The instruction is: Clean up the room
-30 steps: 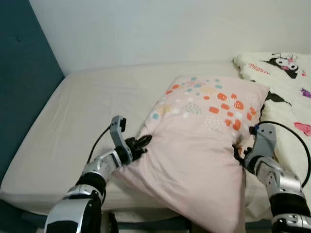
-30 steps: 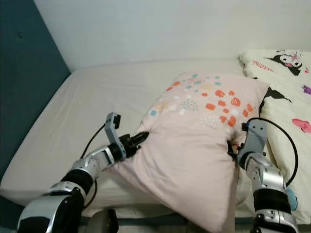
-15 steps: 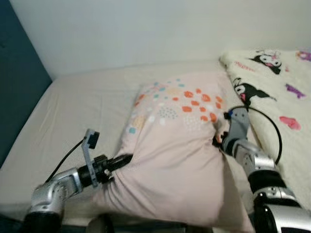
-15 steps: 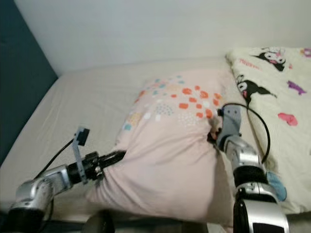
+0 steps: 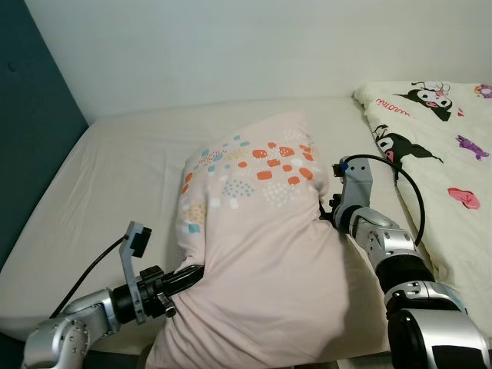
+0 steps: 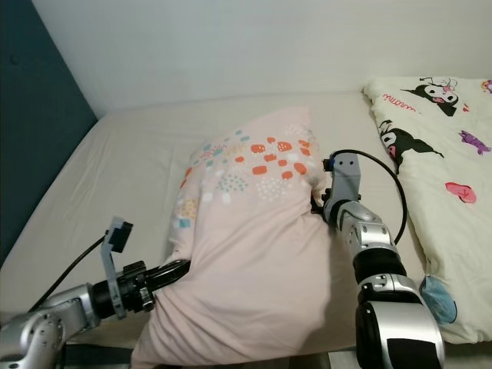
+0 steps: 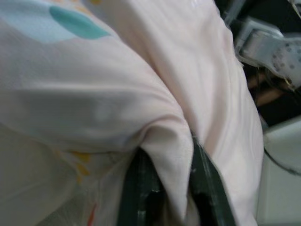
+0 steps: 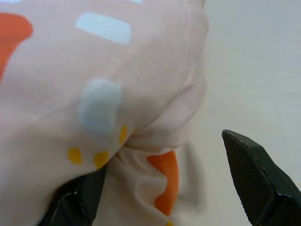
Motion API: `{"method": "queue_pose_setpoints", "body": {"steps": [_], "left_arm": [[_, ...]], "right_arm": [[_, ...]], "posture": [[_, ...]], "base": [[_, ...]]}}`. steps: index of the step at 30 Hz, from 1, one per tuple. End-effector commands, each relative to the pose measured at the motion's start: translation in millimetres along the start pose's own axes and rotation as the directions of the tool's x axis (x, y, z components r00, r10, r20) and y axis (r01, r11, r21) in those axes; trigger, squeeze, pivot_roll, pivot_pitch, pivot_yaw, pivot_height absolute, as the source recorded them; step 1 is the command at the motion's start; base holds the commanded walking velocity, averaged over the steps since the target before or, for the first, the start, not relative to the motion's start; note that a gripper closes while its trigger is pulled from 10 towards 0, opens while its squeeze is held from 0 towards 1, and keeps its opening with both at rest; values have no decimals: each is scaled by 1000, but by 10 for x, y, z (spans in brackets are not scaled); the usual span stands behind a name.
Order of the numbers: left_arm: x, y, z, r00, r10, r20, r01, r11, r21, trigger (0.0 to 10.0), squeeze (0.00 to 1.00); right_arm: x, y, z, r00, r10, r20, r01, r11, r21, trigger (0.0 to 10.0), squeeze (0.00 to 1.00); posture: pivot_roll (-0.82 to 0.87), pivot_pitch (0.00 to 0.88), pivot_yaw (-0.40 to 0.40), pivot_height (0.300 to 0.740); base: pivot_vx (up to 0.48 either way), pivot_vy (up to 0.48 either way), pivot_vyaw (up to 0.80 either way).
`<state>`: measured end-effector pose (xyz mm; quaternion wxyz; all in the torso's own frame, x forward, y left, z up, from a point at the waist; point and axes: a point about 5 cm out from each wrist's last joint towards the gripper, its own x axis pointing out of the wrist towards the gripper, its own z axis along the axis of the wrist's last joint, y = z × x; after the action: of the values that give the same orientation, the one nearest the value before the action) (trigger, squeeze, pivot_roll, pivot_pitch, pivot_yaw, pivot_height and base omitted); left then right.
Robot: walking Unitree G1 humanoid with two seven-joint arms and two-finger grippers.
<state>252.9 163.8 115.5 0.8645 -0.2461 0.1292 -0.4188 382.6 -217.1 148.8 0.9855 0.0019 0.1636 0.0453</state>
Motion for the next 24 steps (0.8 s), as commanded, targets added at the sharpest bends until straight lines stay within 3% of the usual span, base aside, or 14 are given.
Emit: {"method": "queue_pose_setpoints", "body": {"steps": [1,2,4,10,13,16,18,20,21,24], "left_arm": [[9,-19,34,999,22,25,-22,1000,22,9137,820],[6,-22,40,999,36,36,-36,999,24,10000,1000],[-13,-19,46,998,49,48,-50,998,29,10000,1000],[-90,-15,71,996,80,41,-81,996,23,10000,1000],[-308,99,149,990,132,40,-133,991,23,10000,1000],[-396,162,184,987,154,34,-155,987,30,10000,1000],[-537,301,260,979,199,33,-200,980,16,10000,1000],[-537,301,260,979,199,33,-200,980,16,10000,1000],[-597,431,315,964,260,56,-260,965,6,10000,1000],[-597,431,315,964,260,56,-260,965,6,10000,1000]], "right_arm": [[-4,43,-7,1000,27,-5,-27,999,-17,10000,0],[-42,-16,-32,1000,24,-12,-24,999,-29,10000,0],[-148,-141,-89,999,29,-24,-30,997,-67,10000,0],[-273,-286,-183,998,41,-45,-45,994,-95,10000,0],[-473,-534,-385,992,63,-111,-76,990,-117,10000,0],[-555,-625,-434,988,78,-131,-94,988,-120,10000,0],[-686,-787,-463,984,102,-144,-118,987,-106,10000,0],[-686,-787,-463,984,102,-144,-118,987,-106,10000,0],[-738,-873,-425,989,97,-115,-105,992,-72,10000,0],[-738,-873,-425,989,97,-115,-105,992,-72,10000,0]], "posture": [[57,133,-3,572],[53,132,0,572],[45,128,6,572],[43,122,6,572],[37,121,9,572],[39,123,9,572],[40,124,8,572],[40,124,8,572],[38,126,7,572],[38,126,7,572]], "base": [[0,0,0],[0,0,0],[0,0,0],[0,0,0],[0,0,0],[0,0,0],[0,0,0],[0,0,0],[0,0,0],[0,0,0]]}}
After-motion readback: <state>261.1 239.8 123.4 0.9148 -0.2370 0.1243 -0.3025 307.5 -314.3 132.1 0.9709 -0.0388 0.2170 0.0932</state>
